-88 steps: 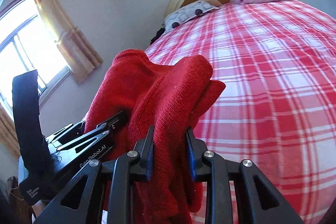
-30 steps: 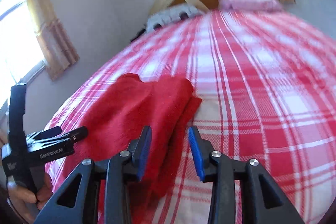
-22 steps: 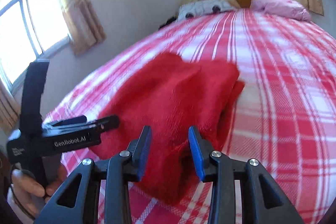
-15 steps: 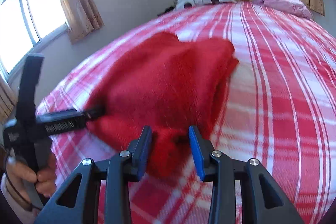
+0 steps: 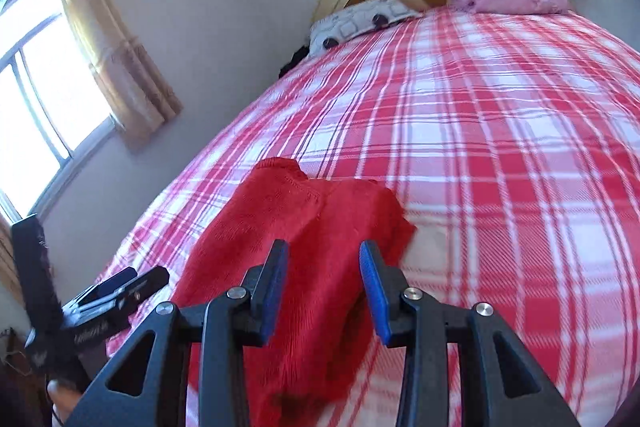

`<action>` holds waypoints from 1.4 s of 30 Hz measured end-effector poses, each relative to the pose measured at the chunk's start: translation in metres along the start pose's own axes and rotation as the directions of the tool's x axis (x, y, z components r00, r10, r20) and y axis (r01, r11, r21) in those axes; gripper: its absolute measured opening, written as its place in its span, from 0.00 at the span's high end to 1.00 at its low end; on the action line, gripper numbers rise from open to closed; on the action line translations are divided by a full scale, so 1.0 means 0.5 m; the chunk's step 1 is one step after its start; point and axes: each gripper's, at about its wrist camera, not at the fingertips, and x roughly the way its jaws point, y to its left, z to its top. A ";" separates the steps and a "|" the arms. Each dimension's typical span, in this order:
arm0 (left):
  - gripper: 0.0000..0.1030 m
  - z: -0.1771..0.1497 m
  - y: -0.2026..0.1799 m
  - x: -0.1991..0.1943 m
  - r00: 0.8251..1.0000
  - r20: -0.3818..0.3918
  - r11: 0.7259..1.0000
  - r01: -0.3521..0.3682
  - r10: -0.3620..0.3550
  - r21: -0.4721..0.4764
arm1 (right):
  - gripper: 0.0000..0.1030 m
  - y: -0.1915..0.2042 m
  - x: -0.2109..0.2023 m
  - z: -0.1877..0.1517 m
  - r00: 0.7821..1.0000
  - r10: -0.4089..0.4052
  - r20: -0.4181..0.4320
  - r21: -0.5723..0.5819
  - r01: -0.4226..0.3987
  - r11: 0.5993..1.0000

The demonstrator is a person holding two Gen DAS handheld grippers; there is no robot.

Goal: Fold small clothes

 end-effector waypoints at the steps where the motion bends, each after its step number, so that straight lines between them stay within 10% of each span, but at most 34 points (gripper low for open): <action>1: 0.03 -0.001 -0.007 0.013 1.000 -0.014 1.000 0.001 -0.001 0.008 | 0.62 0.006 0.023 0.004 1.000 0.006 -0.024 -0.013 -0.006 1.000; 11: 0.02 -0.043 -0.001 0.078 0.991 -0.127 0.999 -0.037 0.037 0.003 | 0.63 0.001 0.181 0.009 0.987 -0.147 -0.070 -0.088 0.141 0.986; 21: 0.00 -0.051 0.004 0.083 0.992 -0.121 1.000 -0.031 0.030 -0.002 | 0.62 0.055 0.098 -0.021 0.998 -0.064 -0.001 -0.113 0.064 0.992; 42: 0.00 -0.106 0.050 0.033 0.986 -0.159 0.997 -0.064 0.058 -0.033 | 0.46 0.125 0.009 -0.203 0.985 -0.170 -0.012 -0.325 0.157 0.933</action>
